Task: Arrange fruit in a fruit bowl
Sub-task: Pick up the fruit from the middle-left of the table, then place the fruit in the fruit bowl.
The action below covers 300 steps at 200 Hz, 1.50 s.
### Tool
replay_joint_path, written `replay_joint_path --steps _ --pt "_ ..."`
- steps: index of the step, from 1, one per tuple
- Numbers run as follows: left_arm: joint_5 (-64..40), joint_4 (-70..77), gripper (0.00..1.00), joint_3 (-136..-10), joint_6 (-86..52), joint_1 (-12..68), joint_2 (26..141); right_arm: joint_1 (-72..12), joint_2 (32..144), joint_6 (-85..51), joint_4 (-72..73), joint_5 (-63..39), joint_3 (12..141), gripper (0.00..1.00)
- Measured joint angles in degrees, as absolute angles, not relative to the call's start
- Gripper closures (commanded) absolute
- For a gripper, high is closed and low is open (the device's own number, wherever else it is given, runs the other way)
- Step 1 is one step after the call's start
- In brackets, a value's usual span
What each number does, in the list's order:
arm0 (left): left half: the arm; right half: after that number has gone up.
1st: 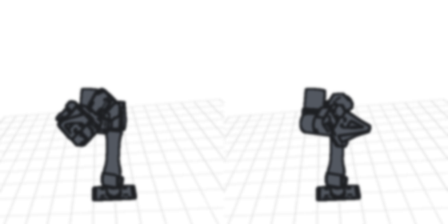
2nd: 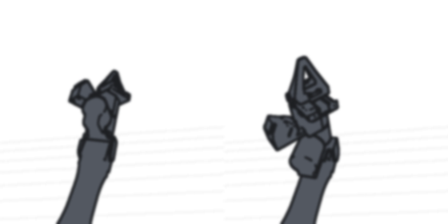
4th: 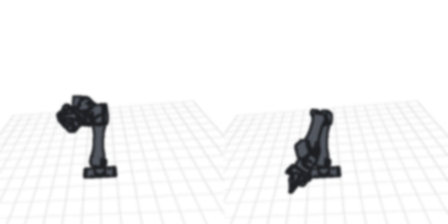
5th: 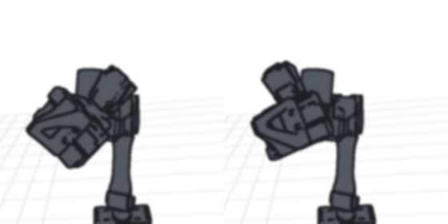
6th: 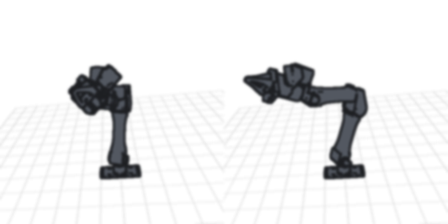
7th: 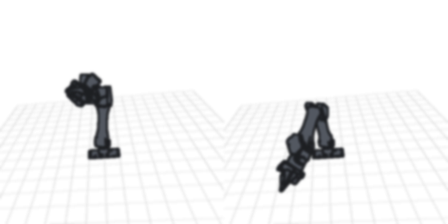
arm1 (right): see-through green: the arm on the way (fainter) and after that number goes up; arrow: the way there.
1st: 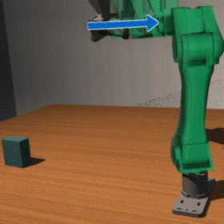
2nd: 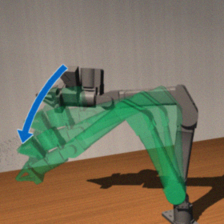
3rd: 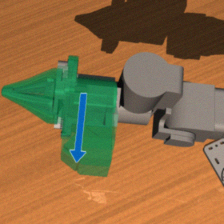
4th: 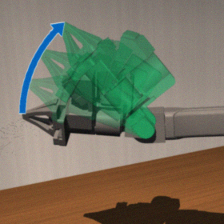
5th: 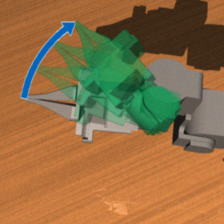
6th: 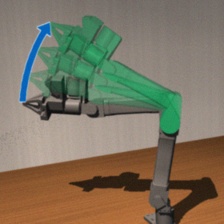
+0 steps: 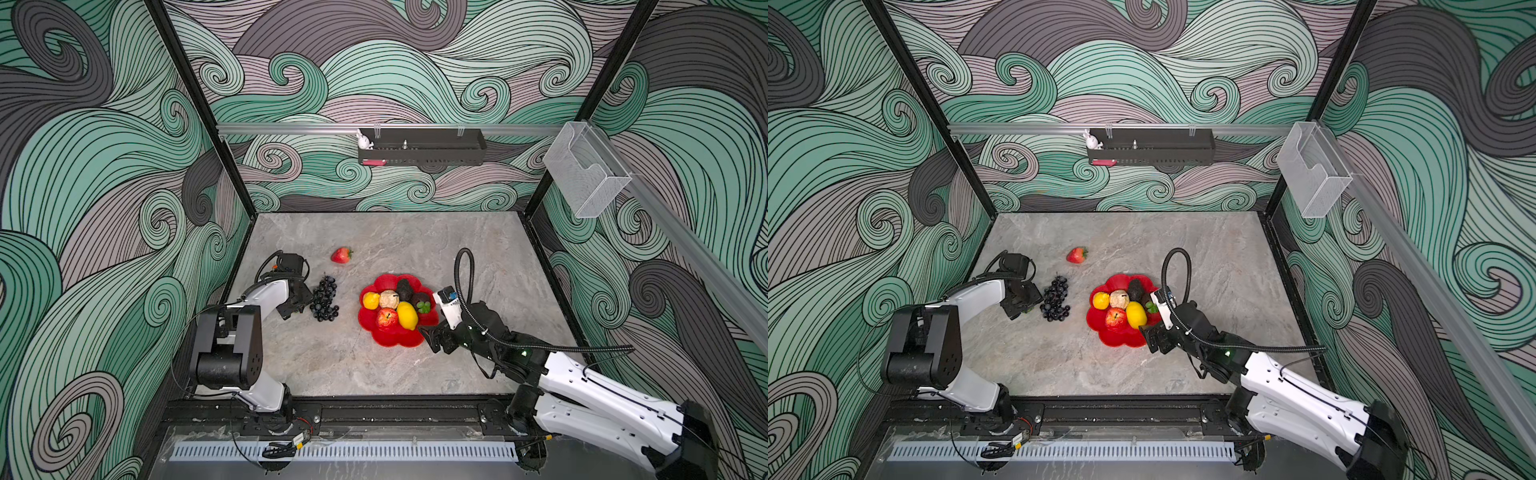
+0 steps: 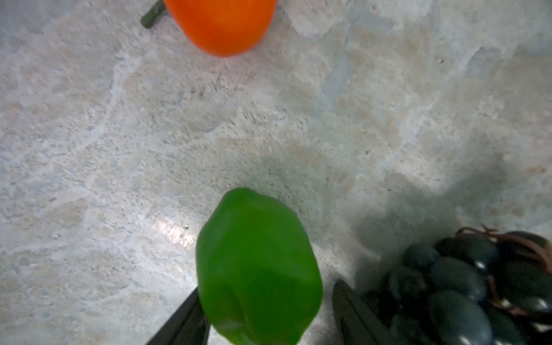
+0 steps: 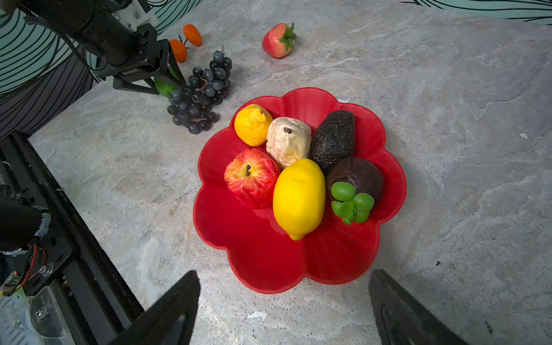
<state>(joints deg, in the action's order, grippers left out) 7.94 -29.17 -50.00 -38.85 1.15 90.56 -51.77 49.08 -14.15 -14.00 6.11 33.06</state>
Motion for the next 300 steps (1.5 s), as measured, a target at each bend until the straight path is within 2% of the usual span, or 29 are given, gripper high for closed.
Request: replay_joint_path --steps 19,92,150,176,226,260,300 --pt "8.14 -29.17 0.43 -50.0 -38.83 1.15 91.0 -51.77 48.86 -14.15 -14.06 6.2 33.06 0.11" --pt "8.54 -28.64 0.53 -49.45 -38.61 1.15 89.86 -51.77 48.23 -14.2 -14.35 6.44 33.06 0.11" --pt "8.93 -28.27 0.57 -46.65 -38.61 1.17 85.01 -51.77 48.23 -14.44 -14.35 6.46 33.06 0.11" --pt "8.75 -28.91 0.57 -45.89 -38.59 2.2 79.26 -51.77 48.16 -14.7 -14.41 6.55 33.06 0.11" --pt "4.97 -31.75 0.58 -46.63 -37.04 14.85 67.16 -51.77 47.81 -15.07 -14.57 7.42 33.06 0.11" --pt "0.75 -34.94 0.58 -47.2 -36.23 24.36 66.41 -51.72 48.31 -15.09 -14.5 7.57 33.06 0.11" --pt "-3.33 -38.98 0.58 -51.81 -33.87 31.68 69.89 -51.72 48.82 -15.27 -14.48 7.57 33.06 0.11"
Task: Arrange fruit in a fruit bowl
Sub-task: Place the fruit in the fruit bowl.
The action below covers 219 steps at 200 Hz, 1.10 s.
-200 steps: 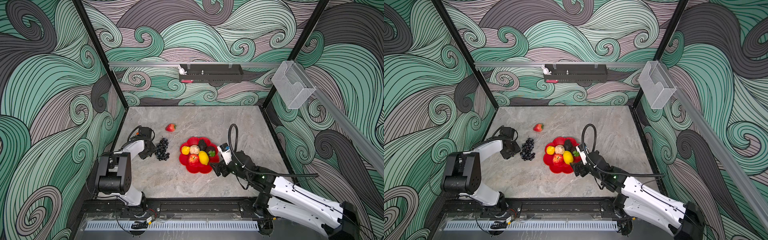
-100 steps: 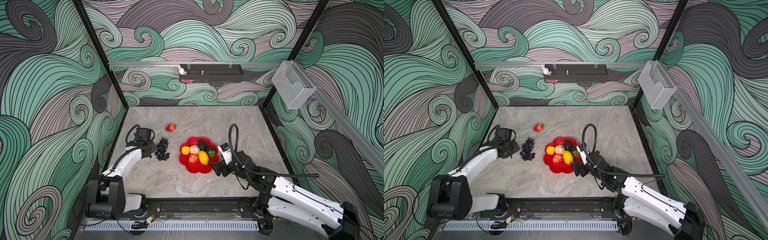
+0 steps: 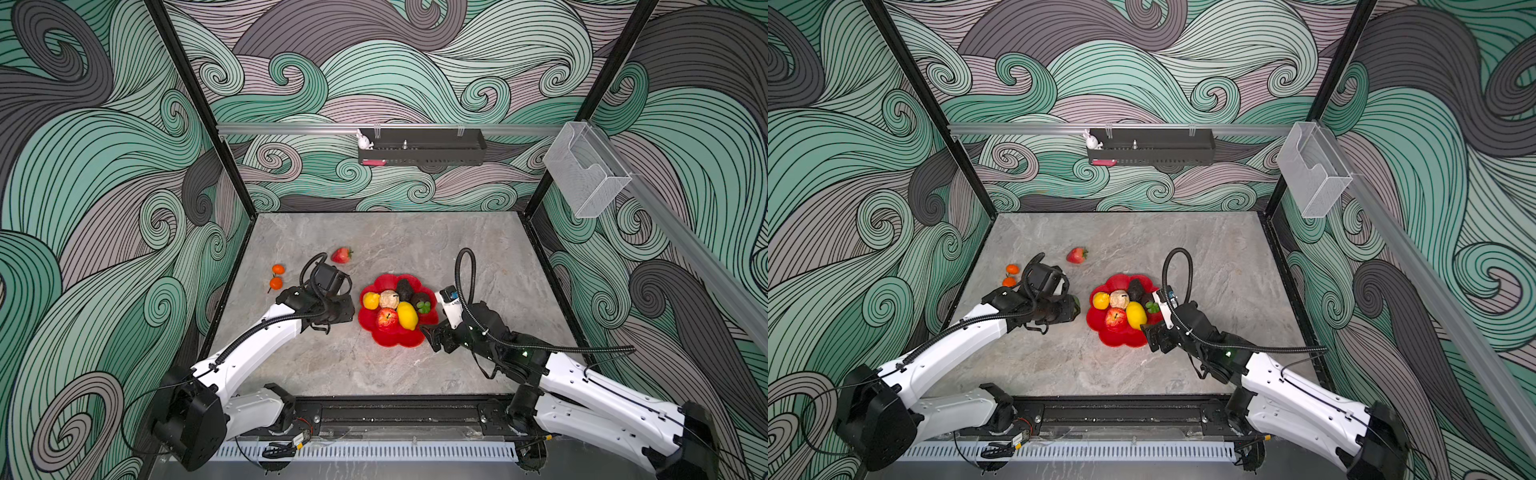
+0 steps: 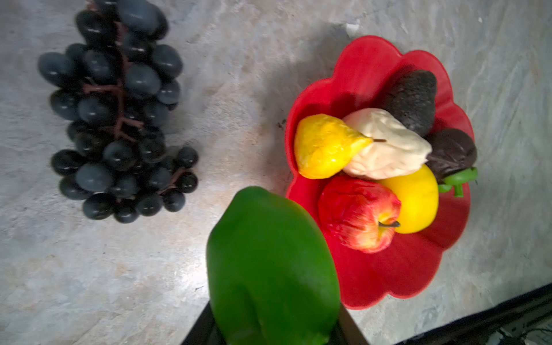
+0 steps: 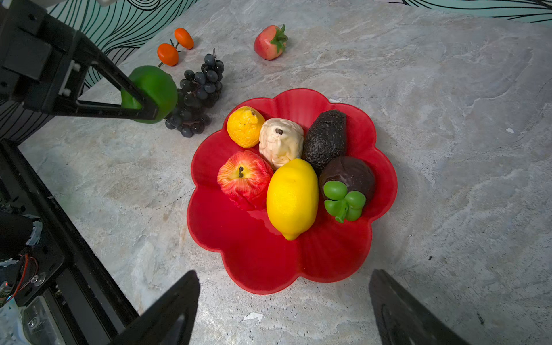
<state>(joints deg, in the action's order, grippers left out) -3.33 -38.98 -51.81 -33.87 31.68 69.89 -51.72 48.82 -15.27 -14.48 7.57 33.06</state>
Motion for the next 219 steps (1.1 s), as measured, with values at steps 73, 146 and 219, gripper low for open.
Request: replay_joint_path --steps 73,146,219 --pt "-4.23 -40.97 0.58 -58.0 -30.68 38.79 81.12 -51.72 48.82 -16.1 -14.55 7.57 33.06 0.11" --pt "-1.89 -43.62 0.58 -63.09 -28.34 39.97 89.6 -51.72 48.49 -16.12 -14.76 7.57 33.06 0.1" --pt "-1.39 -44.45 0.55 -64.05 -27.4 39.97 92.31 -51.72 48.27 -16.1 -14.81 7.62 33.06 0.1"
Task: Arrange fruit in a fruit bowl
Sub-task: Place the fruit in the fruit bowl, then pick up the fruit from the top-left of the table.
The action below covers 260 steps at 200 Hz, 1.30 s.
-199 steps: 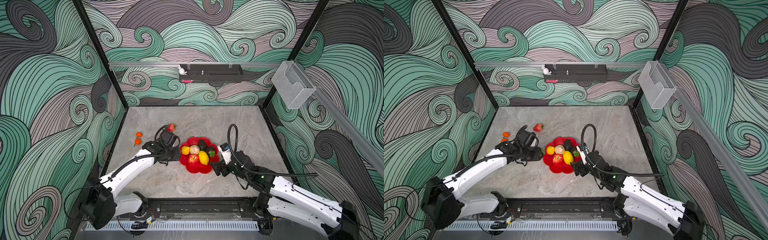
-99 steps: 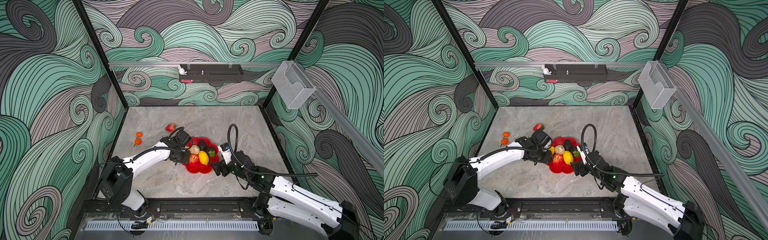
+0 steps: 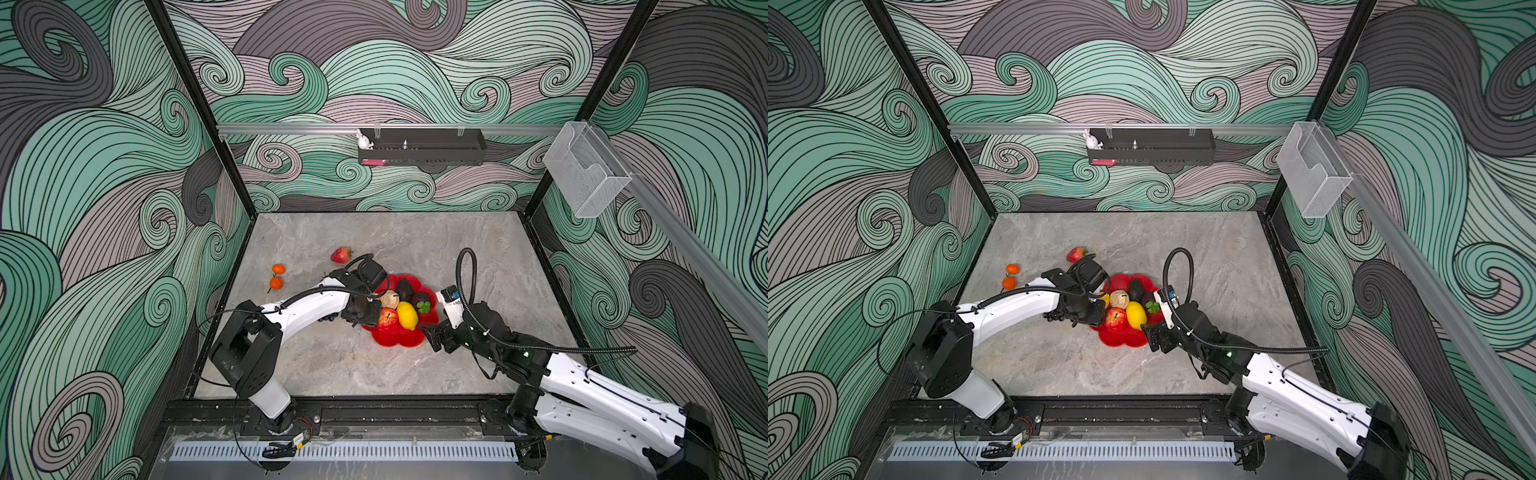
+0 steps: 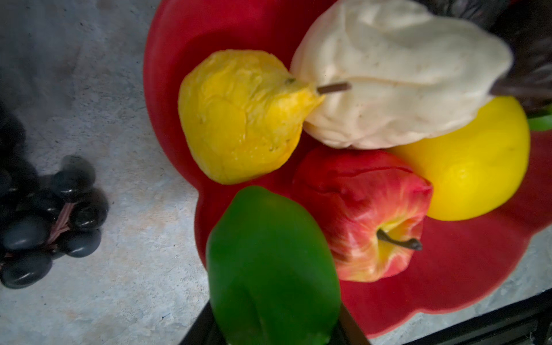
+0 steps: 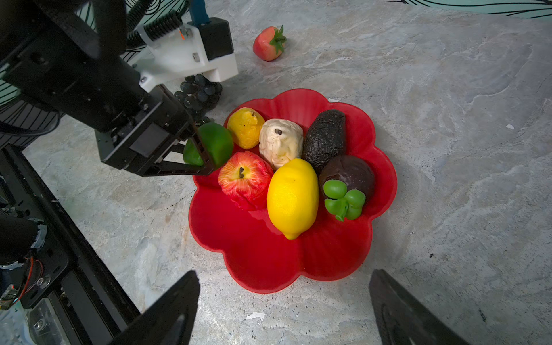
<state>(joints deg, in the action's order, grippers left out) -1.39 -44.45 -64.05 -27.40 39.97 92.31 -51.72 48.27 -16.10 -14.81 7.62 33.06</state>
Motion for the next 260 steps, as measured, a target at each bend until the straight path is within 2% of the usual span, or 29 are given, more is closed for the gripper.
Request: replay_joint_path --steps 32,70,178,225,241,260 --pt "-1.39 -44.62 0.53 -64.05 -27.35 39.97 92.58 -51.72 48.23 -16.1 -14.81 7.68 33.08 0.1" --pt "-1.48 -44.77 0.46 -64.05 -27.14 39.97 92.58 -51.72 48.23 -16.1 -14.83 7.7 33.08 0.1" --pt "-1.52 -45.39 0.44 -64.03 -26.96 39.97 91.44 -51.72 48.05 -16.1 -15.07 7.77 33.08 0.1" --pt "1.1 -48.21 0.42 -64.69 -26.26 39.94 82.59 -51.72 45.6 -15.46 -17.76 9.13 33.58 0.1" --pt "4.56 -48.86 0.36 -66.24 -25.47 39.9 77.58 -51.72 43.92 -15.22 -18.2 9.85 34.06 0.1" --pt "8.05 -48.88 0.34 -68.88 -24.18 38.57 73.54 -51.72 42.09 -15.22 -18.26 10.57 34.46 0.1"
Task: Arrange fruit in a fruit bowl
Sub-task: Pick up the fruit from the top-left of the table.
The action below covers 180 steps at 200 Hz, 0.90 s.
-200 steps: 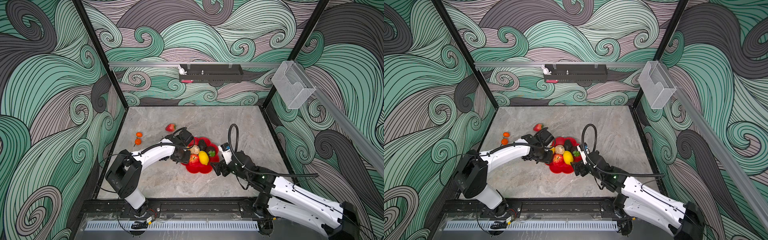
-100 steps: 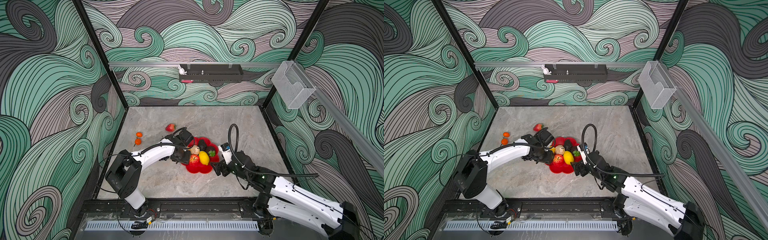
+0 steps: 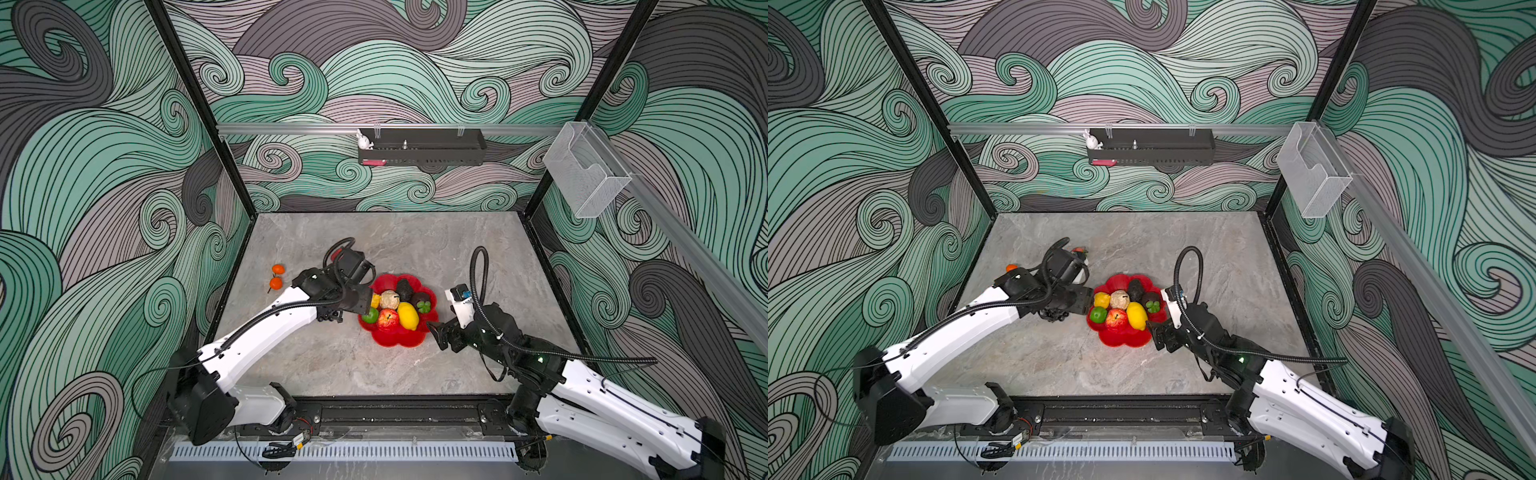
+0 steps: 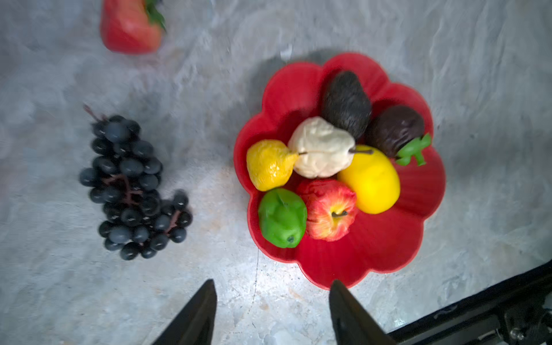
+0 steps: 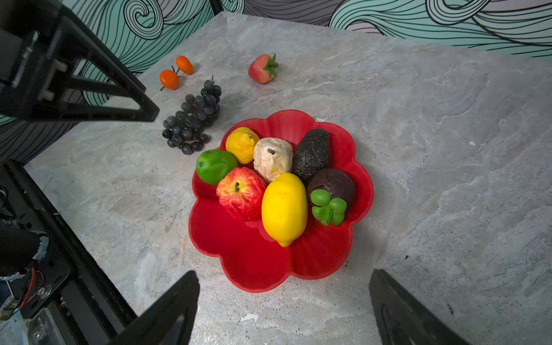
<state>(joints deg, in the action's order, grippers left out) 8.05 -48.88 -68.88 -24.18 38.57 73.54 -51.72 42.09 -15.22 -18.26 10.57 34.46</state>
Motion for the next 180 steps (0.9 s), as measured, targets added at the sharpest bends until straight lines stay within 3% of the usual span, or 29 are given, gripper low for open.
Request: replay_joint_path --steps 26,59,101,113,143,180 --pt "10.0 -48.86 0.31 -74.46 -22.87 32.34 74.15 -51.72 40.07 -15.51 -18.28 10.9 34.59 0.1" --pt "13.19 -48.82 0.26 -81.84 -22.63 23.49 83.18 -51.72 36.75 -16.88 -18.85 11.03 34.48 0.1" --pt "16.25 -48.36 0.26 -81.41 -23.88 13.63 91.37 -51.72 31.48 -18.72 -20.62 11.29 32.21 0.09" --pt "15.94 -48.07 0.2 -81.56 -23.35 11.49 92.97 -51.7 30.57 -19.09 -21.15 11.51 31.22 0.09" --pt "11.73 -47.51 0.14 -86.74 -18.39 10.59 100.47 -51.55 29.52 -19.86 -22.31 11.57 29.58 0.09" --pt "9.19 -53.63 0.14 -105.62 -9.93 11.07 116.88 -51.51 28.99 -20.23 -23.51 11.51 29.52 0.08"
